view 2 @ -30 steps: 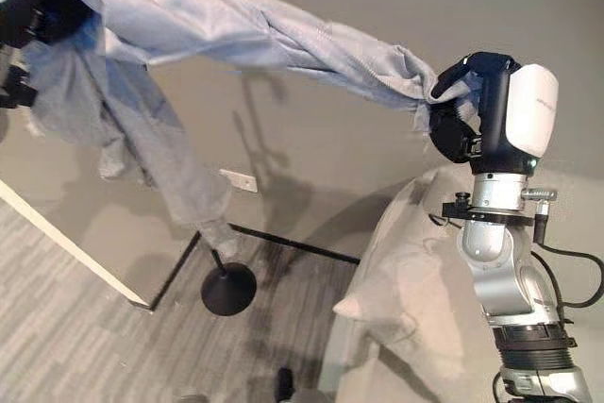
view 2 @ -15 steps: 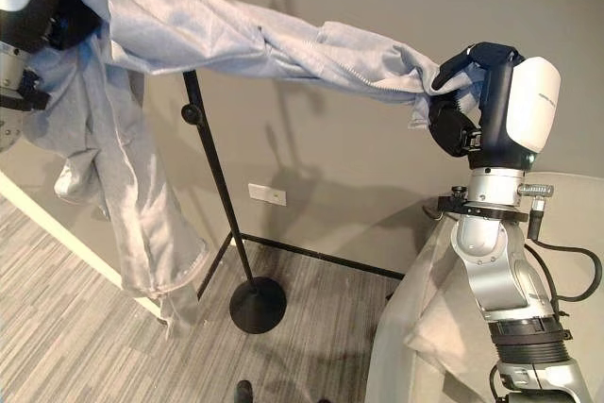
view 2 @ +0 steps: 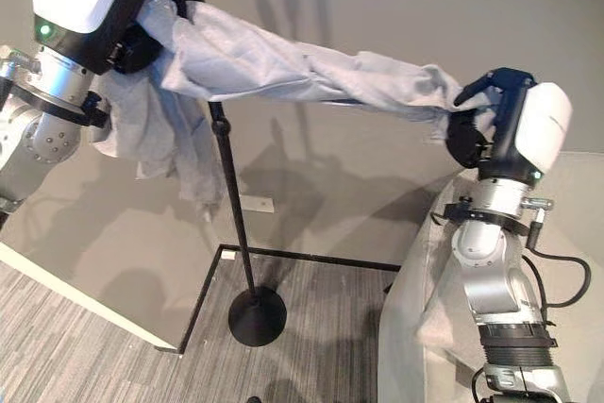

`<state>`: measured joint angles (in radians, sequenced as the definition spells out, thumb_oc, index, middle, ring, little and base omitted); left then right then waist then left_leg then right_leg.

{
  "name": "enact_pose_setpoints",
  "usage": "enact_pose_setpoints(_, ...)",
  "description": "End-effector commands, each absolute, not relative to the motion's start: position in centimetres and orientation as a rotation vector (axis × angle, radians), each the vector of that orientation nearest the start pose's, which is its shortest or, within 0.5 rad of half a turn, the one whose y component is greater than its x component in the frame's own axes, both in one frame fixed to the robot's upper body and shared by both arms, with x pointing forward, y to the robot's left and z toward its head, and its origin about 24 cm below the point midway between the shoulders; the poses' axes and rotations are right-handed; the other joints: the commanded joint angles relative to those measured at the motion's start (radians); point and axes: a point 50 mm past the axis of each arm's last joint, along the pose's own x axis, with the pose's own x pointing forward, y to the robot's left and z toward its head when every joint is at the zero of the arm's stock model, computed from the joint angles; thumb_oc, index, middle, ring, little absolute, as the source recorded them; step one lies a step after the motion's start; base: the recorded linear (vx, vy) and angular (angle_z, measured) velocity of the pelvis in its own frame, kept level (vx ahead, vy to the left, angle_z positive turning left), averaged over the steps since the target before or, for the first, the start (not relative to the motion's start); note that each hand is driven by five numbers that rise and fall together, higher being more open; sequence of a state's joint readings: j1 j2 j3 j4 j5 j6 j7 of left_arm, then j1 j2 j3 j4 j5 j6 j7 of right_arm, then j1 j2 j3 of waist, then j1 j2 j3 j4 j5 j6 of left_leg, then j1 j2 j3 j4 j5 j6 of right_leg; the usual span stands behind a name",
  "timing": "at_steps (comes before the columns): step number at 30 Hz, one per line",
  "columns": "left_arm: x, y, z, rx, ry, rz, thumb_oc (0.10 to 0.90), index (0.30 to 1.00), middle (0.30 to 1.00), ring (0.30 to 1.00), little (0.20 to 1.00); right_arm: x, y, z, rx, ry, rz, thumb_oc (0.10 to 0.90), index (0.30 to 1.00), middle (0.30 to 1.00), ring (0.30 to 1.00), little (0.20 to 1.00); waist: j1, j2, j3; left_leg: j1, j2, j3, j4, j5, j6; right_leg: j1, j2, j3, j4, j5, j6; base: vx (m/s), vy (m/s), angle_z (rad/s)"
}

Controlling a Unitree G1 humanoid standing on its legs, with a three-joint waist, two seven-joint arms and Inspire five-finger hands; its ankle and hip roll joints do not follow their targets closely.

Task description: Hang the clothes on the sofa on the clothes rack.

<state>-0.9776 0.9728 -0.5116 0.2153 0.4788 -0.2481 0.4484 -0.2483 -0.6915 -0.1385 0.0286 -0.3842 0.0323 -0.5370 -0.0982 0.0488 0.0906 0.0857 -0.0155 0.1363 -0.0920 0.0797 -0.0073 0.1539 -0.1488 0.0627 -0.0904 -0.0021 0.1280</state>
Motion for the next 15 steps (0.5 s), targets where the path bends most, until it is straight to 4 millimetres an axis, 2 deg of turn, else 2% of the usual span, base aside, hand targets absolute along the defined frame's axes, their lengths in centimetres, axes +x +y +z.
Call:
enact_pose_setpoints(1,30.8,15.1,36.7,1.233,-1.367,0.275,0.4,0.3,0.3,0.3,0.3,26.6,-31.2,22.2,-0.985,-0.62,-0.832,0.4,0.3,0.3,0.3,0.3,0.003,-0.001,-0.136,-0.009,0.049,-0.046,0.005,-0.057,-0.028,0.005,-0.051,-0.054,0.06,-0.017,0.071,0.02,-0.007,-0.04)
enact_pose_setpoints(2,30.8,15.1,36.7,1.233,-1.368,0.274,0.4,0.3,0.3,0.3,0.3,26.6,-31.2,22.2,-0.984,-0.619,-0.833,0.4,0.3,0.3,0.3,0.3,0.003,-0.002,-0.136,-0.009,0.049,-0.047,0.005,-0.057,-0.028,0.005,-0.051,-0.054,0.059,-0.017,0.071,0.03,-0.012,-0.03)
enact_pose_setpoints(5,31.7,13.1,36.1,1.236,-1.359,0.202,0.4,0.3,0.3,0.3,0.3,26.7,-30.9,21.3,-0.968,-0.592,-0.795,0.4,0.3,0.3,0.3,0.3,-0.008,-0.001,-0.135,-0.006,0.052,-0.046,0.005,-0.06,-0.029,0.005,-0.049,-0.057,0.055,-0.02,0.07,0.03,-0.022,-0.06)
enact_pose_setpoints(7,32.2,13.0,35.4,1.273,-1.328,0.177,0.4,0.3,0.3,0.3,0.3,26.7,-30.3,21.0,-0.95,-0.597,-0.76,0.4,0.3,0.3,0.3,0.3,-0.012,-0.001,-0.132,-0.005,0.053,-0.046,0.005,-0.061,-0.029,0.003,-0.047,-0.055,0.055,-0.022,0.069,0.0,0.0,0.0)
enact_pose_setpoints(11,32.7,14.2,33.8,1.267,-1.257,0.19,0.4,0.3,0.3,0.3,0.3,26.7,-28.4,20.6,-0.853,-0.64,-0.65,0.4,0.3,0.3,0.3,0.3,-0.009,-0.005,-0.129,0.001,0.053,-0.045,0.005,-0.065,-0.03,0.003,-0.046,-0.053,0.05,-0.021,0.067,0.02,-0.001,-0.06)
enact_pose_setpoints(12,32.9,14.8,33.2,1.228,-1.229,0.215,0.4,0.3,0.3,0.3,0.3,26.8,-27.3,20.4,-0.755,-0.669,-0.587,0.4,0.3,0.3,0.3,0.3,0.0,-0.011,-0.125,0.0,0.054,-0.049,0.005,-0.065,-0.03,0.004,-0.045,-0.057,0.047,-0.02,0.065,0.0,0.011,-0.06)
enact_pose_setpoints(14,32.9,15.0,32.8,1.202,-1.214,0.225,0.4,0.3,0.3,0.3,0.3,27.1,-26.8,20.3,-0.735,-0.675,-0.556,0.4,0.3,0.3,0.3,0.3,0.006,-0.014,-0.126,-0.001,0.054,-0.053,0.005,-0.065,-0.031,0.005,-0.043,-0.06,0.046,-0.021,0.064,0.0,0.007,-0.03)
enact_pose_setpoints(15,33.1,15.4,32.2,1.16,-1.188,0.242,0.4,0.3,0.3,0.3,0.3,27.8,-25.3,20.7,-0.72,-0.703,-0.486,0.4,0.3,0.3,0.3,0.3,0.022,-0.026,-0.125,-0.005,0.054,-0.061,0.005,-0.063,-0.03,0.008,-0.04,-0.063,0.044,-0.02,0.06,0.0,0.0,0.0)
